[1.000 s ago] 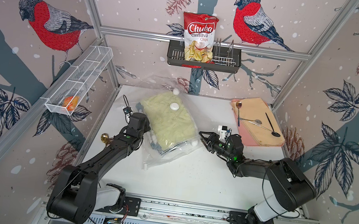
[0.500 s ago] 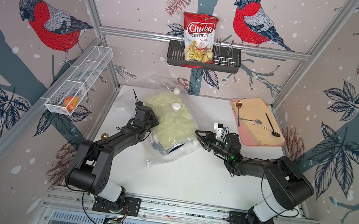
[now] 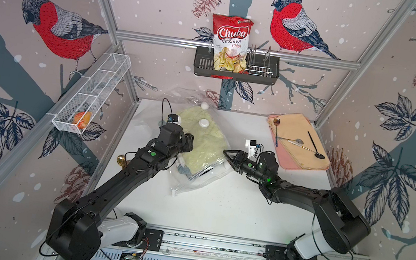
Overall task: Take the blanket out of the vacuum bag
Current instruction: Open the vacuum bag at the center of the board.
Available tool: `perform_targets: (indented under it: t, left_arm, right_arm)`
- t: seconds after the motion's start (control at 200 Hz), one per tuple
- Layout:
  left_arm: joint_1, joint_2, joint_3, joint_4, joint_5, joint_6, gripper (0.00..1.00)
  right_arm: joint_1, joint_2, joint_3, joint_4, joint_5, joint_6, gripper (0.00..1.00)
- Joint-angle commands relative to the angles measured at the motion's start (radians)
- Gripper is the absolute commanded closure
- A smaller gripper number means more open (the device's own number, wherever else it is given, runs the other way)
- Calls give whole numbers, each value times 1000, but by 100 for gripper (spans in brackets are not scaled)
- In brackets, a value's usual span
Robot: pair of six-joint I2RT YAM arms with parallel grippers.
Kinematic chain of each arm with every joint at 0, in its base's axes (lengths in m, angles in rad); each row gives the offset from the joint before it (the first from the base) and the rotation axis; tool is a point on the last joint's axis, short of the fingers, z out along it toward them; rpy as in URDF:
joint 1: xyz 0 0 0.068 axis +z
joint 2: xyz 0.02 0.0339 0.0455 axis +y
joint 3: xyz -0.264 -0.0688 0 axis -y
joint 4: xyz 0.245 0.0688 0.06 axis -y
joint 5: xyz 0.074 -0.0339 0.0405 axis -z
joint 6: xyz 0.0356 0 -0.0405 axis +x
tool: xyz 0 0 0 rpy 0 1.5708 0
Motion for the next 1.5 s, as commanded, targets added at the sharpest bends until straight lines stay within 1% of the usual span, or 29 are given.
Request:
perform_targets:
  t: [0.0, 0.08, 0.14, 0.18, 0.225, 0.27, 0.33, 0.4, 0.485, 0.585, 0.635, 0.72, 0.745, 0.805, 0.9, 1.026, 1.096, 1.196, 1.321, 1.396, 1.491]
  left_arm:
    - [-84, 9, 39, -215, -49, 157, 31]
    - [-163, 47, 52, -275, -4, 241, 28]
    - [-212, 68, 52, -287, -7, 266, 29]
    - [-239, 81, 52, -286, -2, 285, 28]
    - [-269, 97, 51, -294, -24, 297, 27]
    - [-298, 113, 91, -308, -45, 316, 26]
    - [-333, 132, 112, -320, -78, 330, 25]
    - [-362, 147, 134, -330, -90, 349, 23]
    - [-381, 166, 139, -320, -138, 357, 20]
    - [-401, 225, 160, -340, -266, 358, 19]
    - [-413, 258, 173, -358, -361, 351, 20]
    - [-416, 288, 181, -365, -441, 362, 21]
    - [-417, 291, 182, -365, -458, 361, 23]
    - [-424, 287, 184, -355, -453, 363, 27]
    - [-449, 260, 171, -322, -495, 355, 38]
    - [-459, 231, 165, -294, -568, 349, 65]
    - [-461, 216, 182, -295, -575, 341, 78]
    - [-462, 190, 195, -274, -582, 340, 100]
    - [-461, 163, 181, -211, -599, 359, 100]
    - [-461, 159, 189, -198, -595, 374, 100]
    - [-461, 158, 195, -180, -596, 395, 100]
  right_arm:
    - [1, 8, 20, -4, -7, -21, 50]
    - [1, 10, 33, -6, -13, -28, 49]
    - [-5, 15, 49, -29, -20, -40, 48]
    - [-14, 21, 48, -13, -33, -31, 48]
    - [-23, 25, 44, 17, -51, -13, 48]
    - [-33, 28, 43, 35, -65, 0, 48]
    - [-39, 23, 43, 31, -66, 3, 48]
    - [-38, 12, 46, 20, -63, -2, 48]
    - [-35, 3, 48, 12, -62, -3, 48]
    - [-34, -6, 45, 25, -73, 17, 48]
    - [-34, -13, 40, 37, -75, 33, 48]
    - [-25, -34, 24, 33, -35, 55, 48]
    - [-22, -41, 22, 26, -23, 57, 48]
    - [-15, -52, 24, 2, -5, 54, 49]
    - [-4, -54, 30, -4, 4, 55, 49]
    - [9, -48, 32, 11, -2, 66, 50]
    - [15, -48, 30, 13, -2, 68, 50]
    - [21, -57, 16, 13, 2, 58, 50]
    - [38, -103, -19, -27, 26, 11, 50]
    - [62, -149, -66, -57, 73, -13, 55]
    - [105, -195, -107, -114, 151, -45, 65]
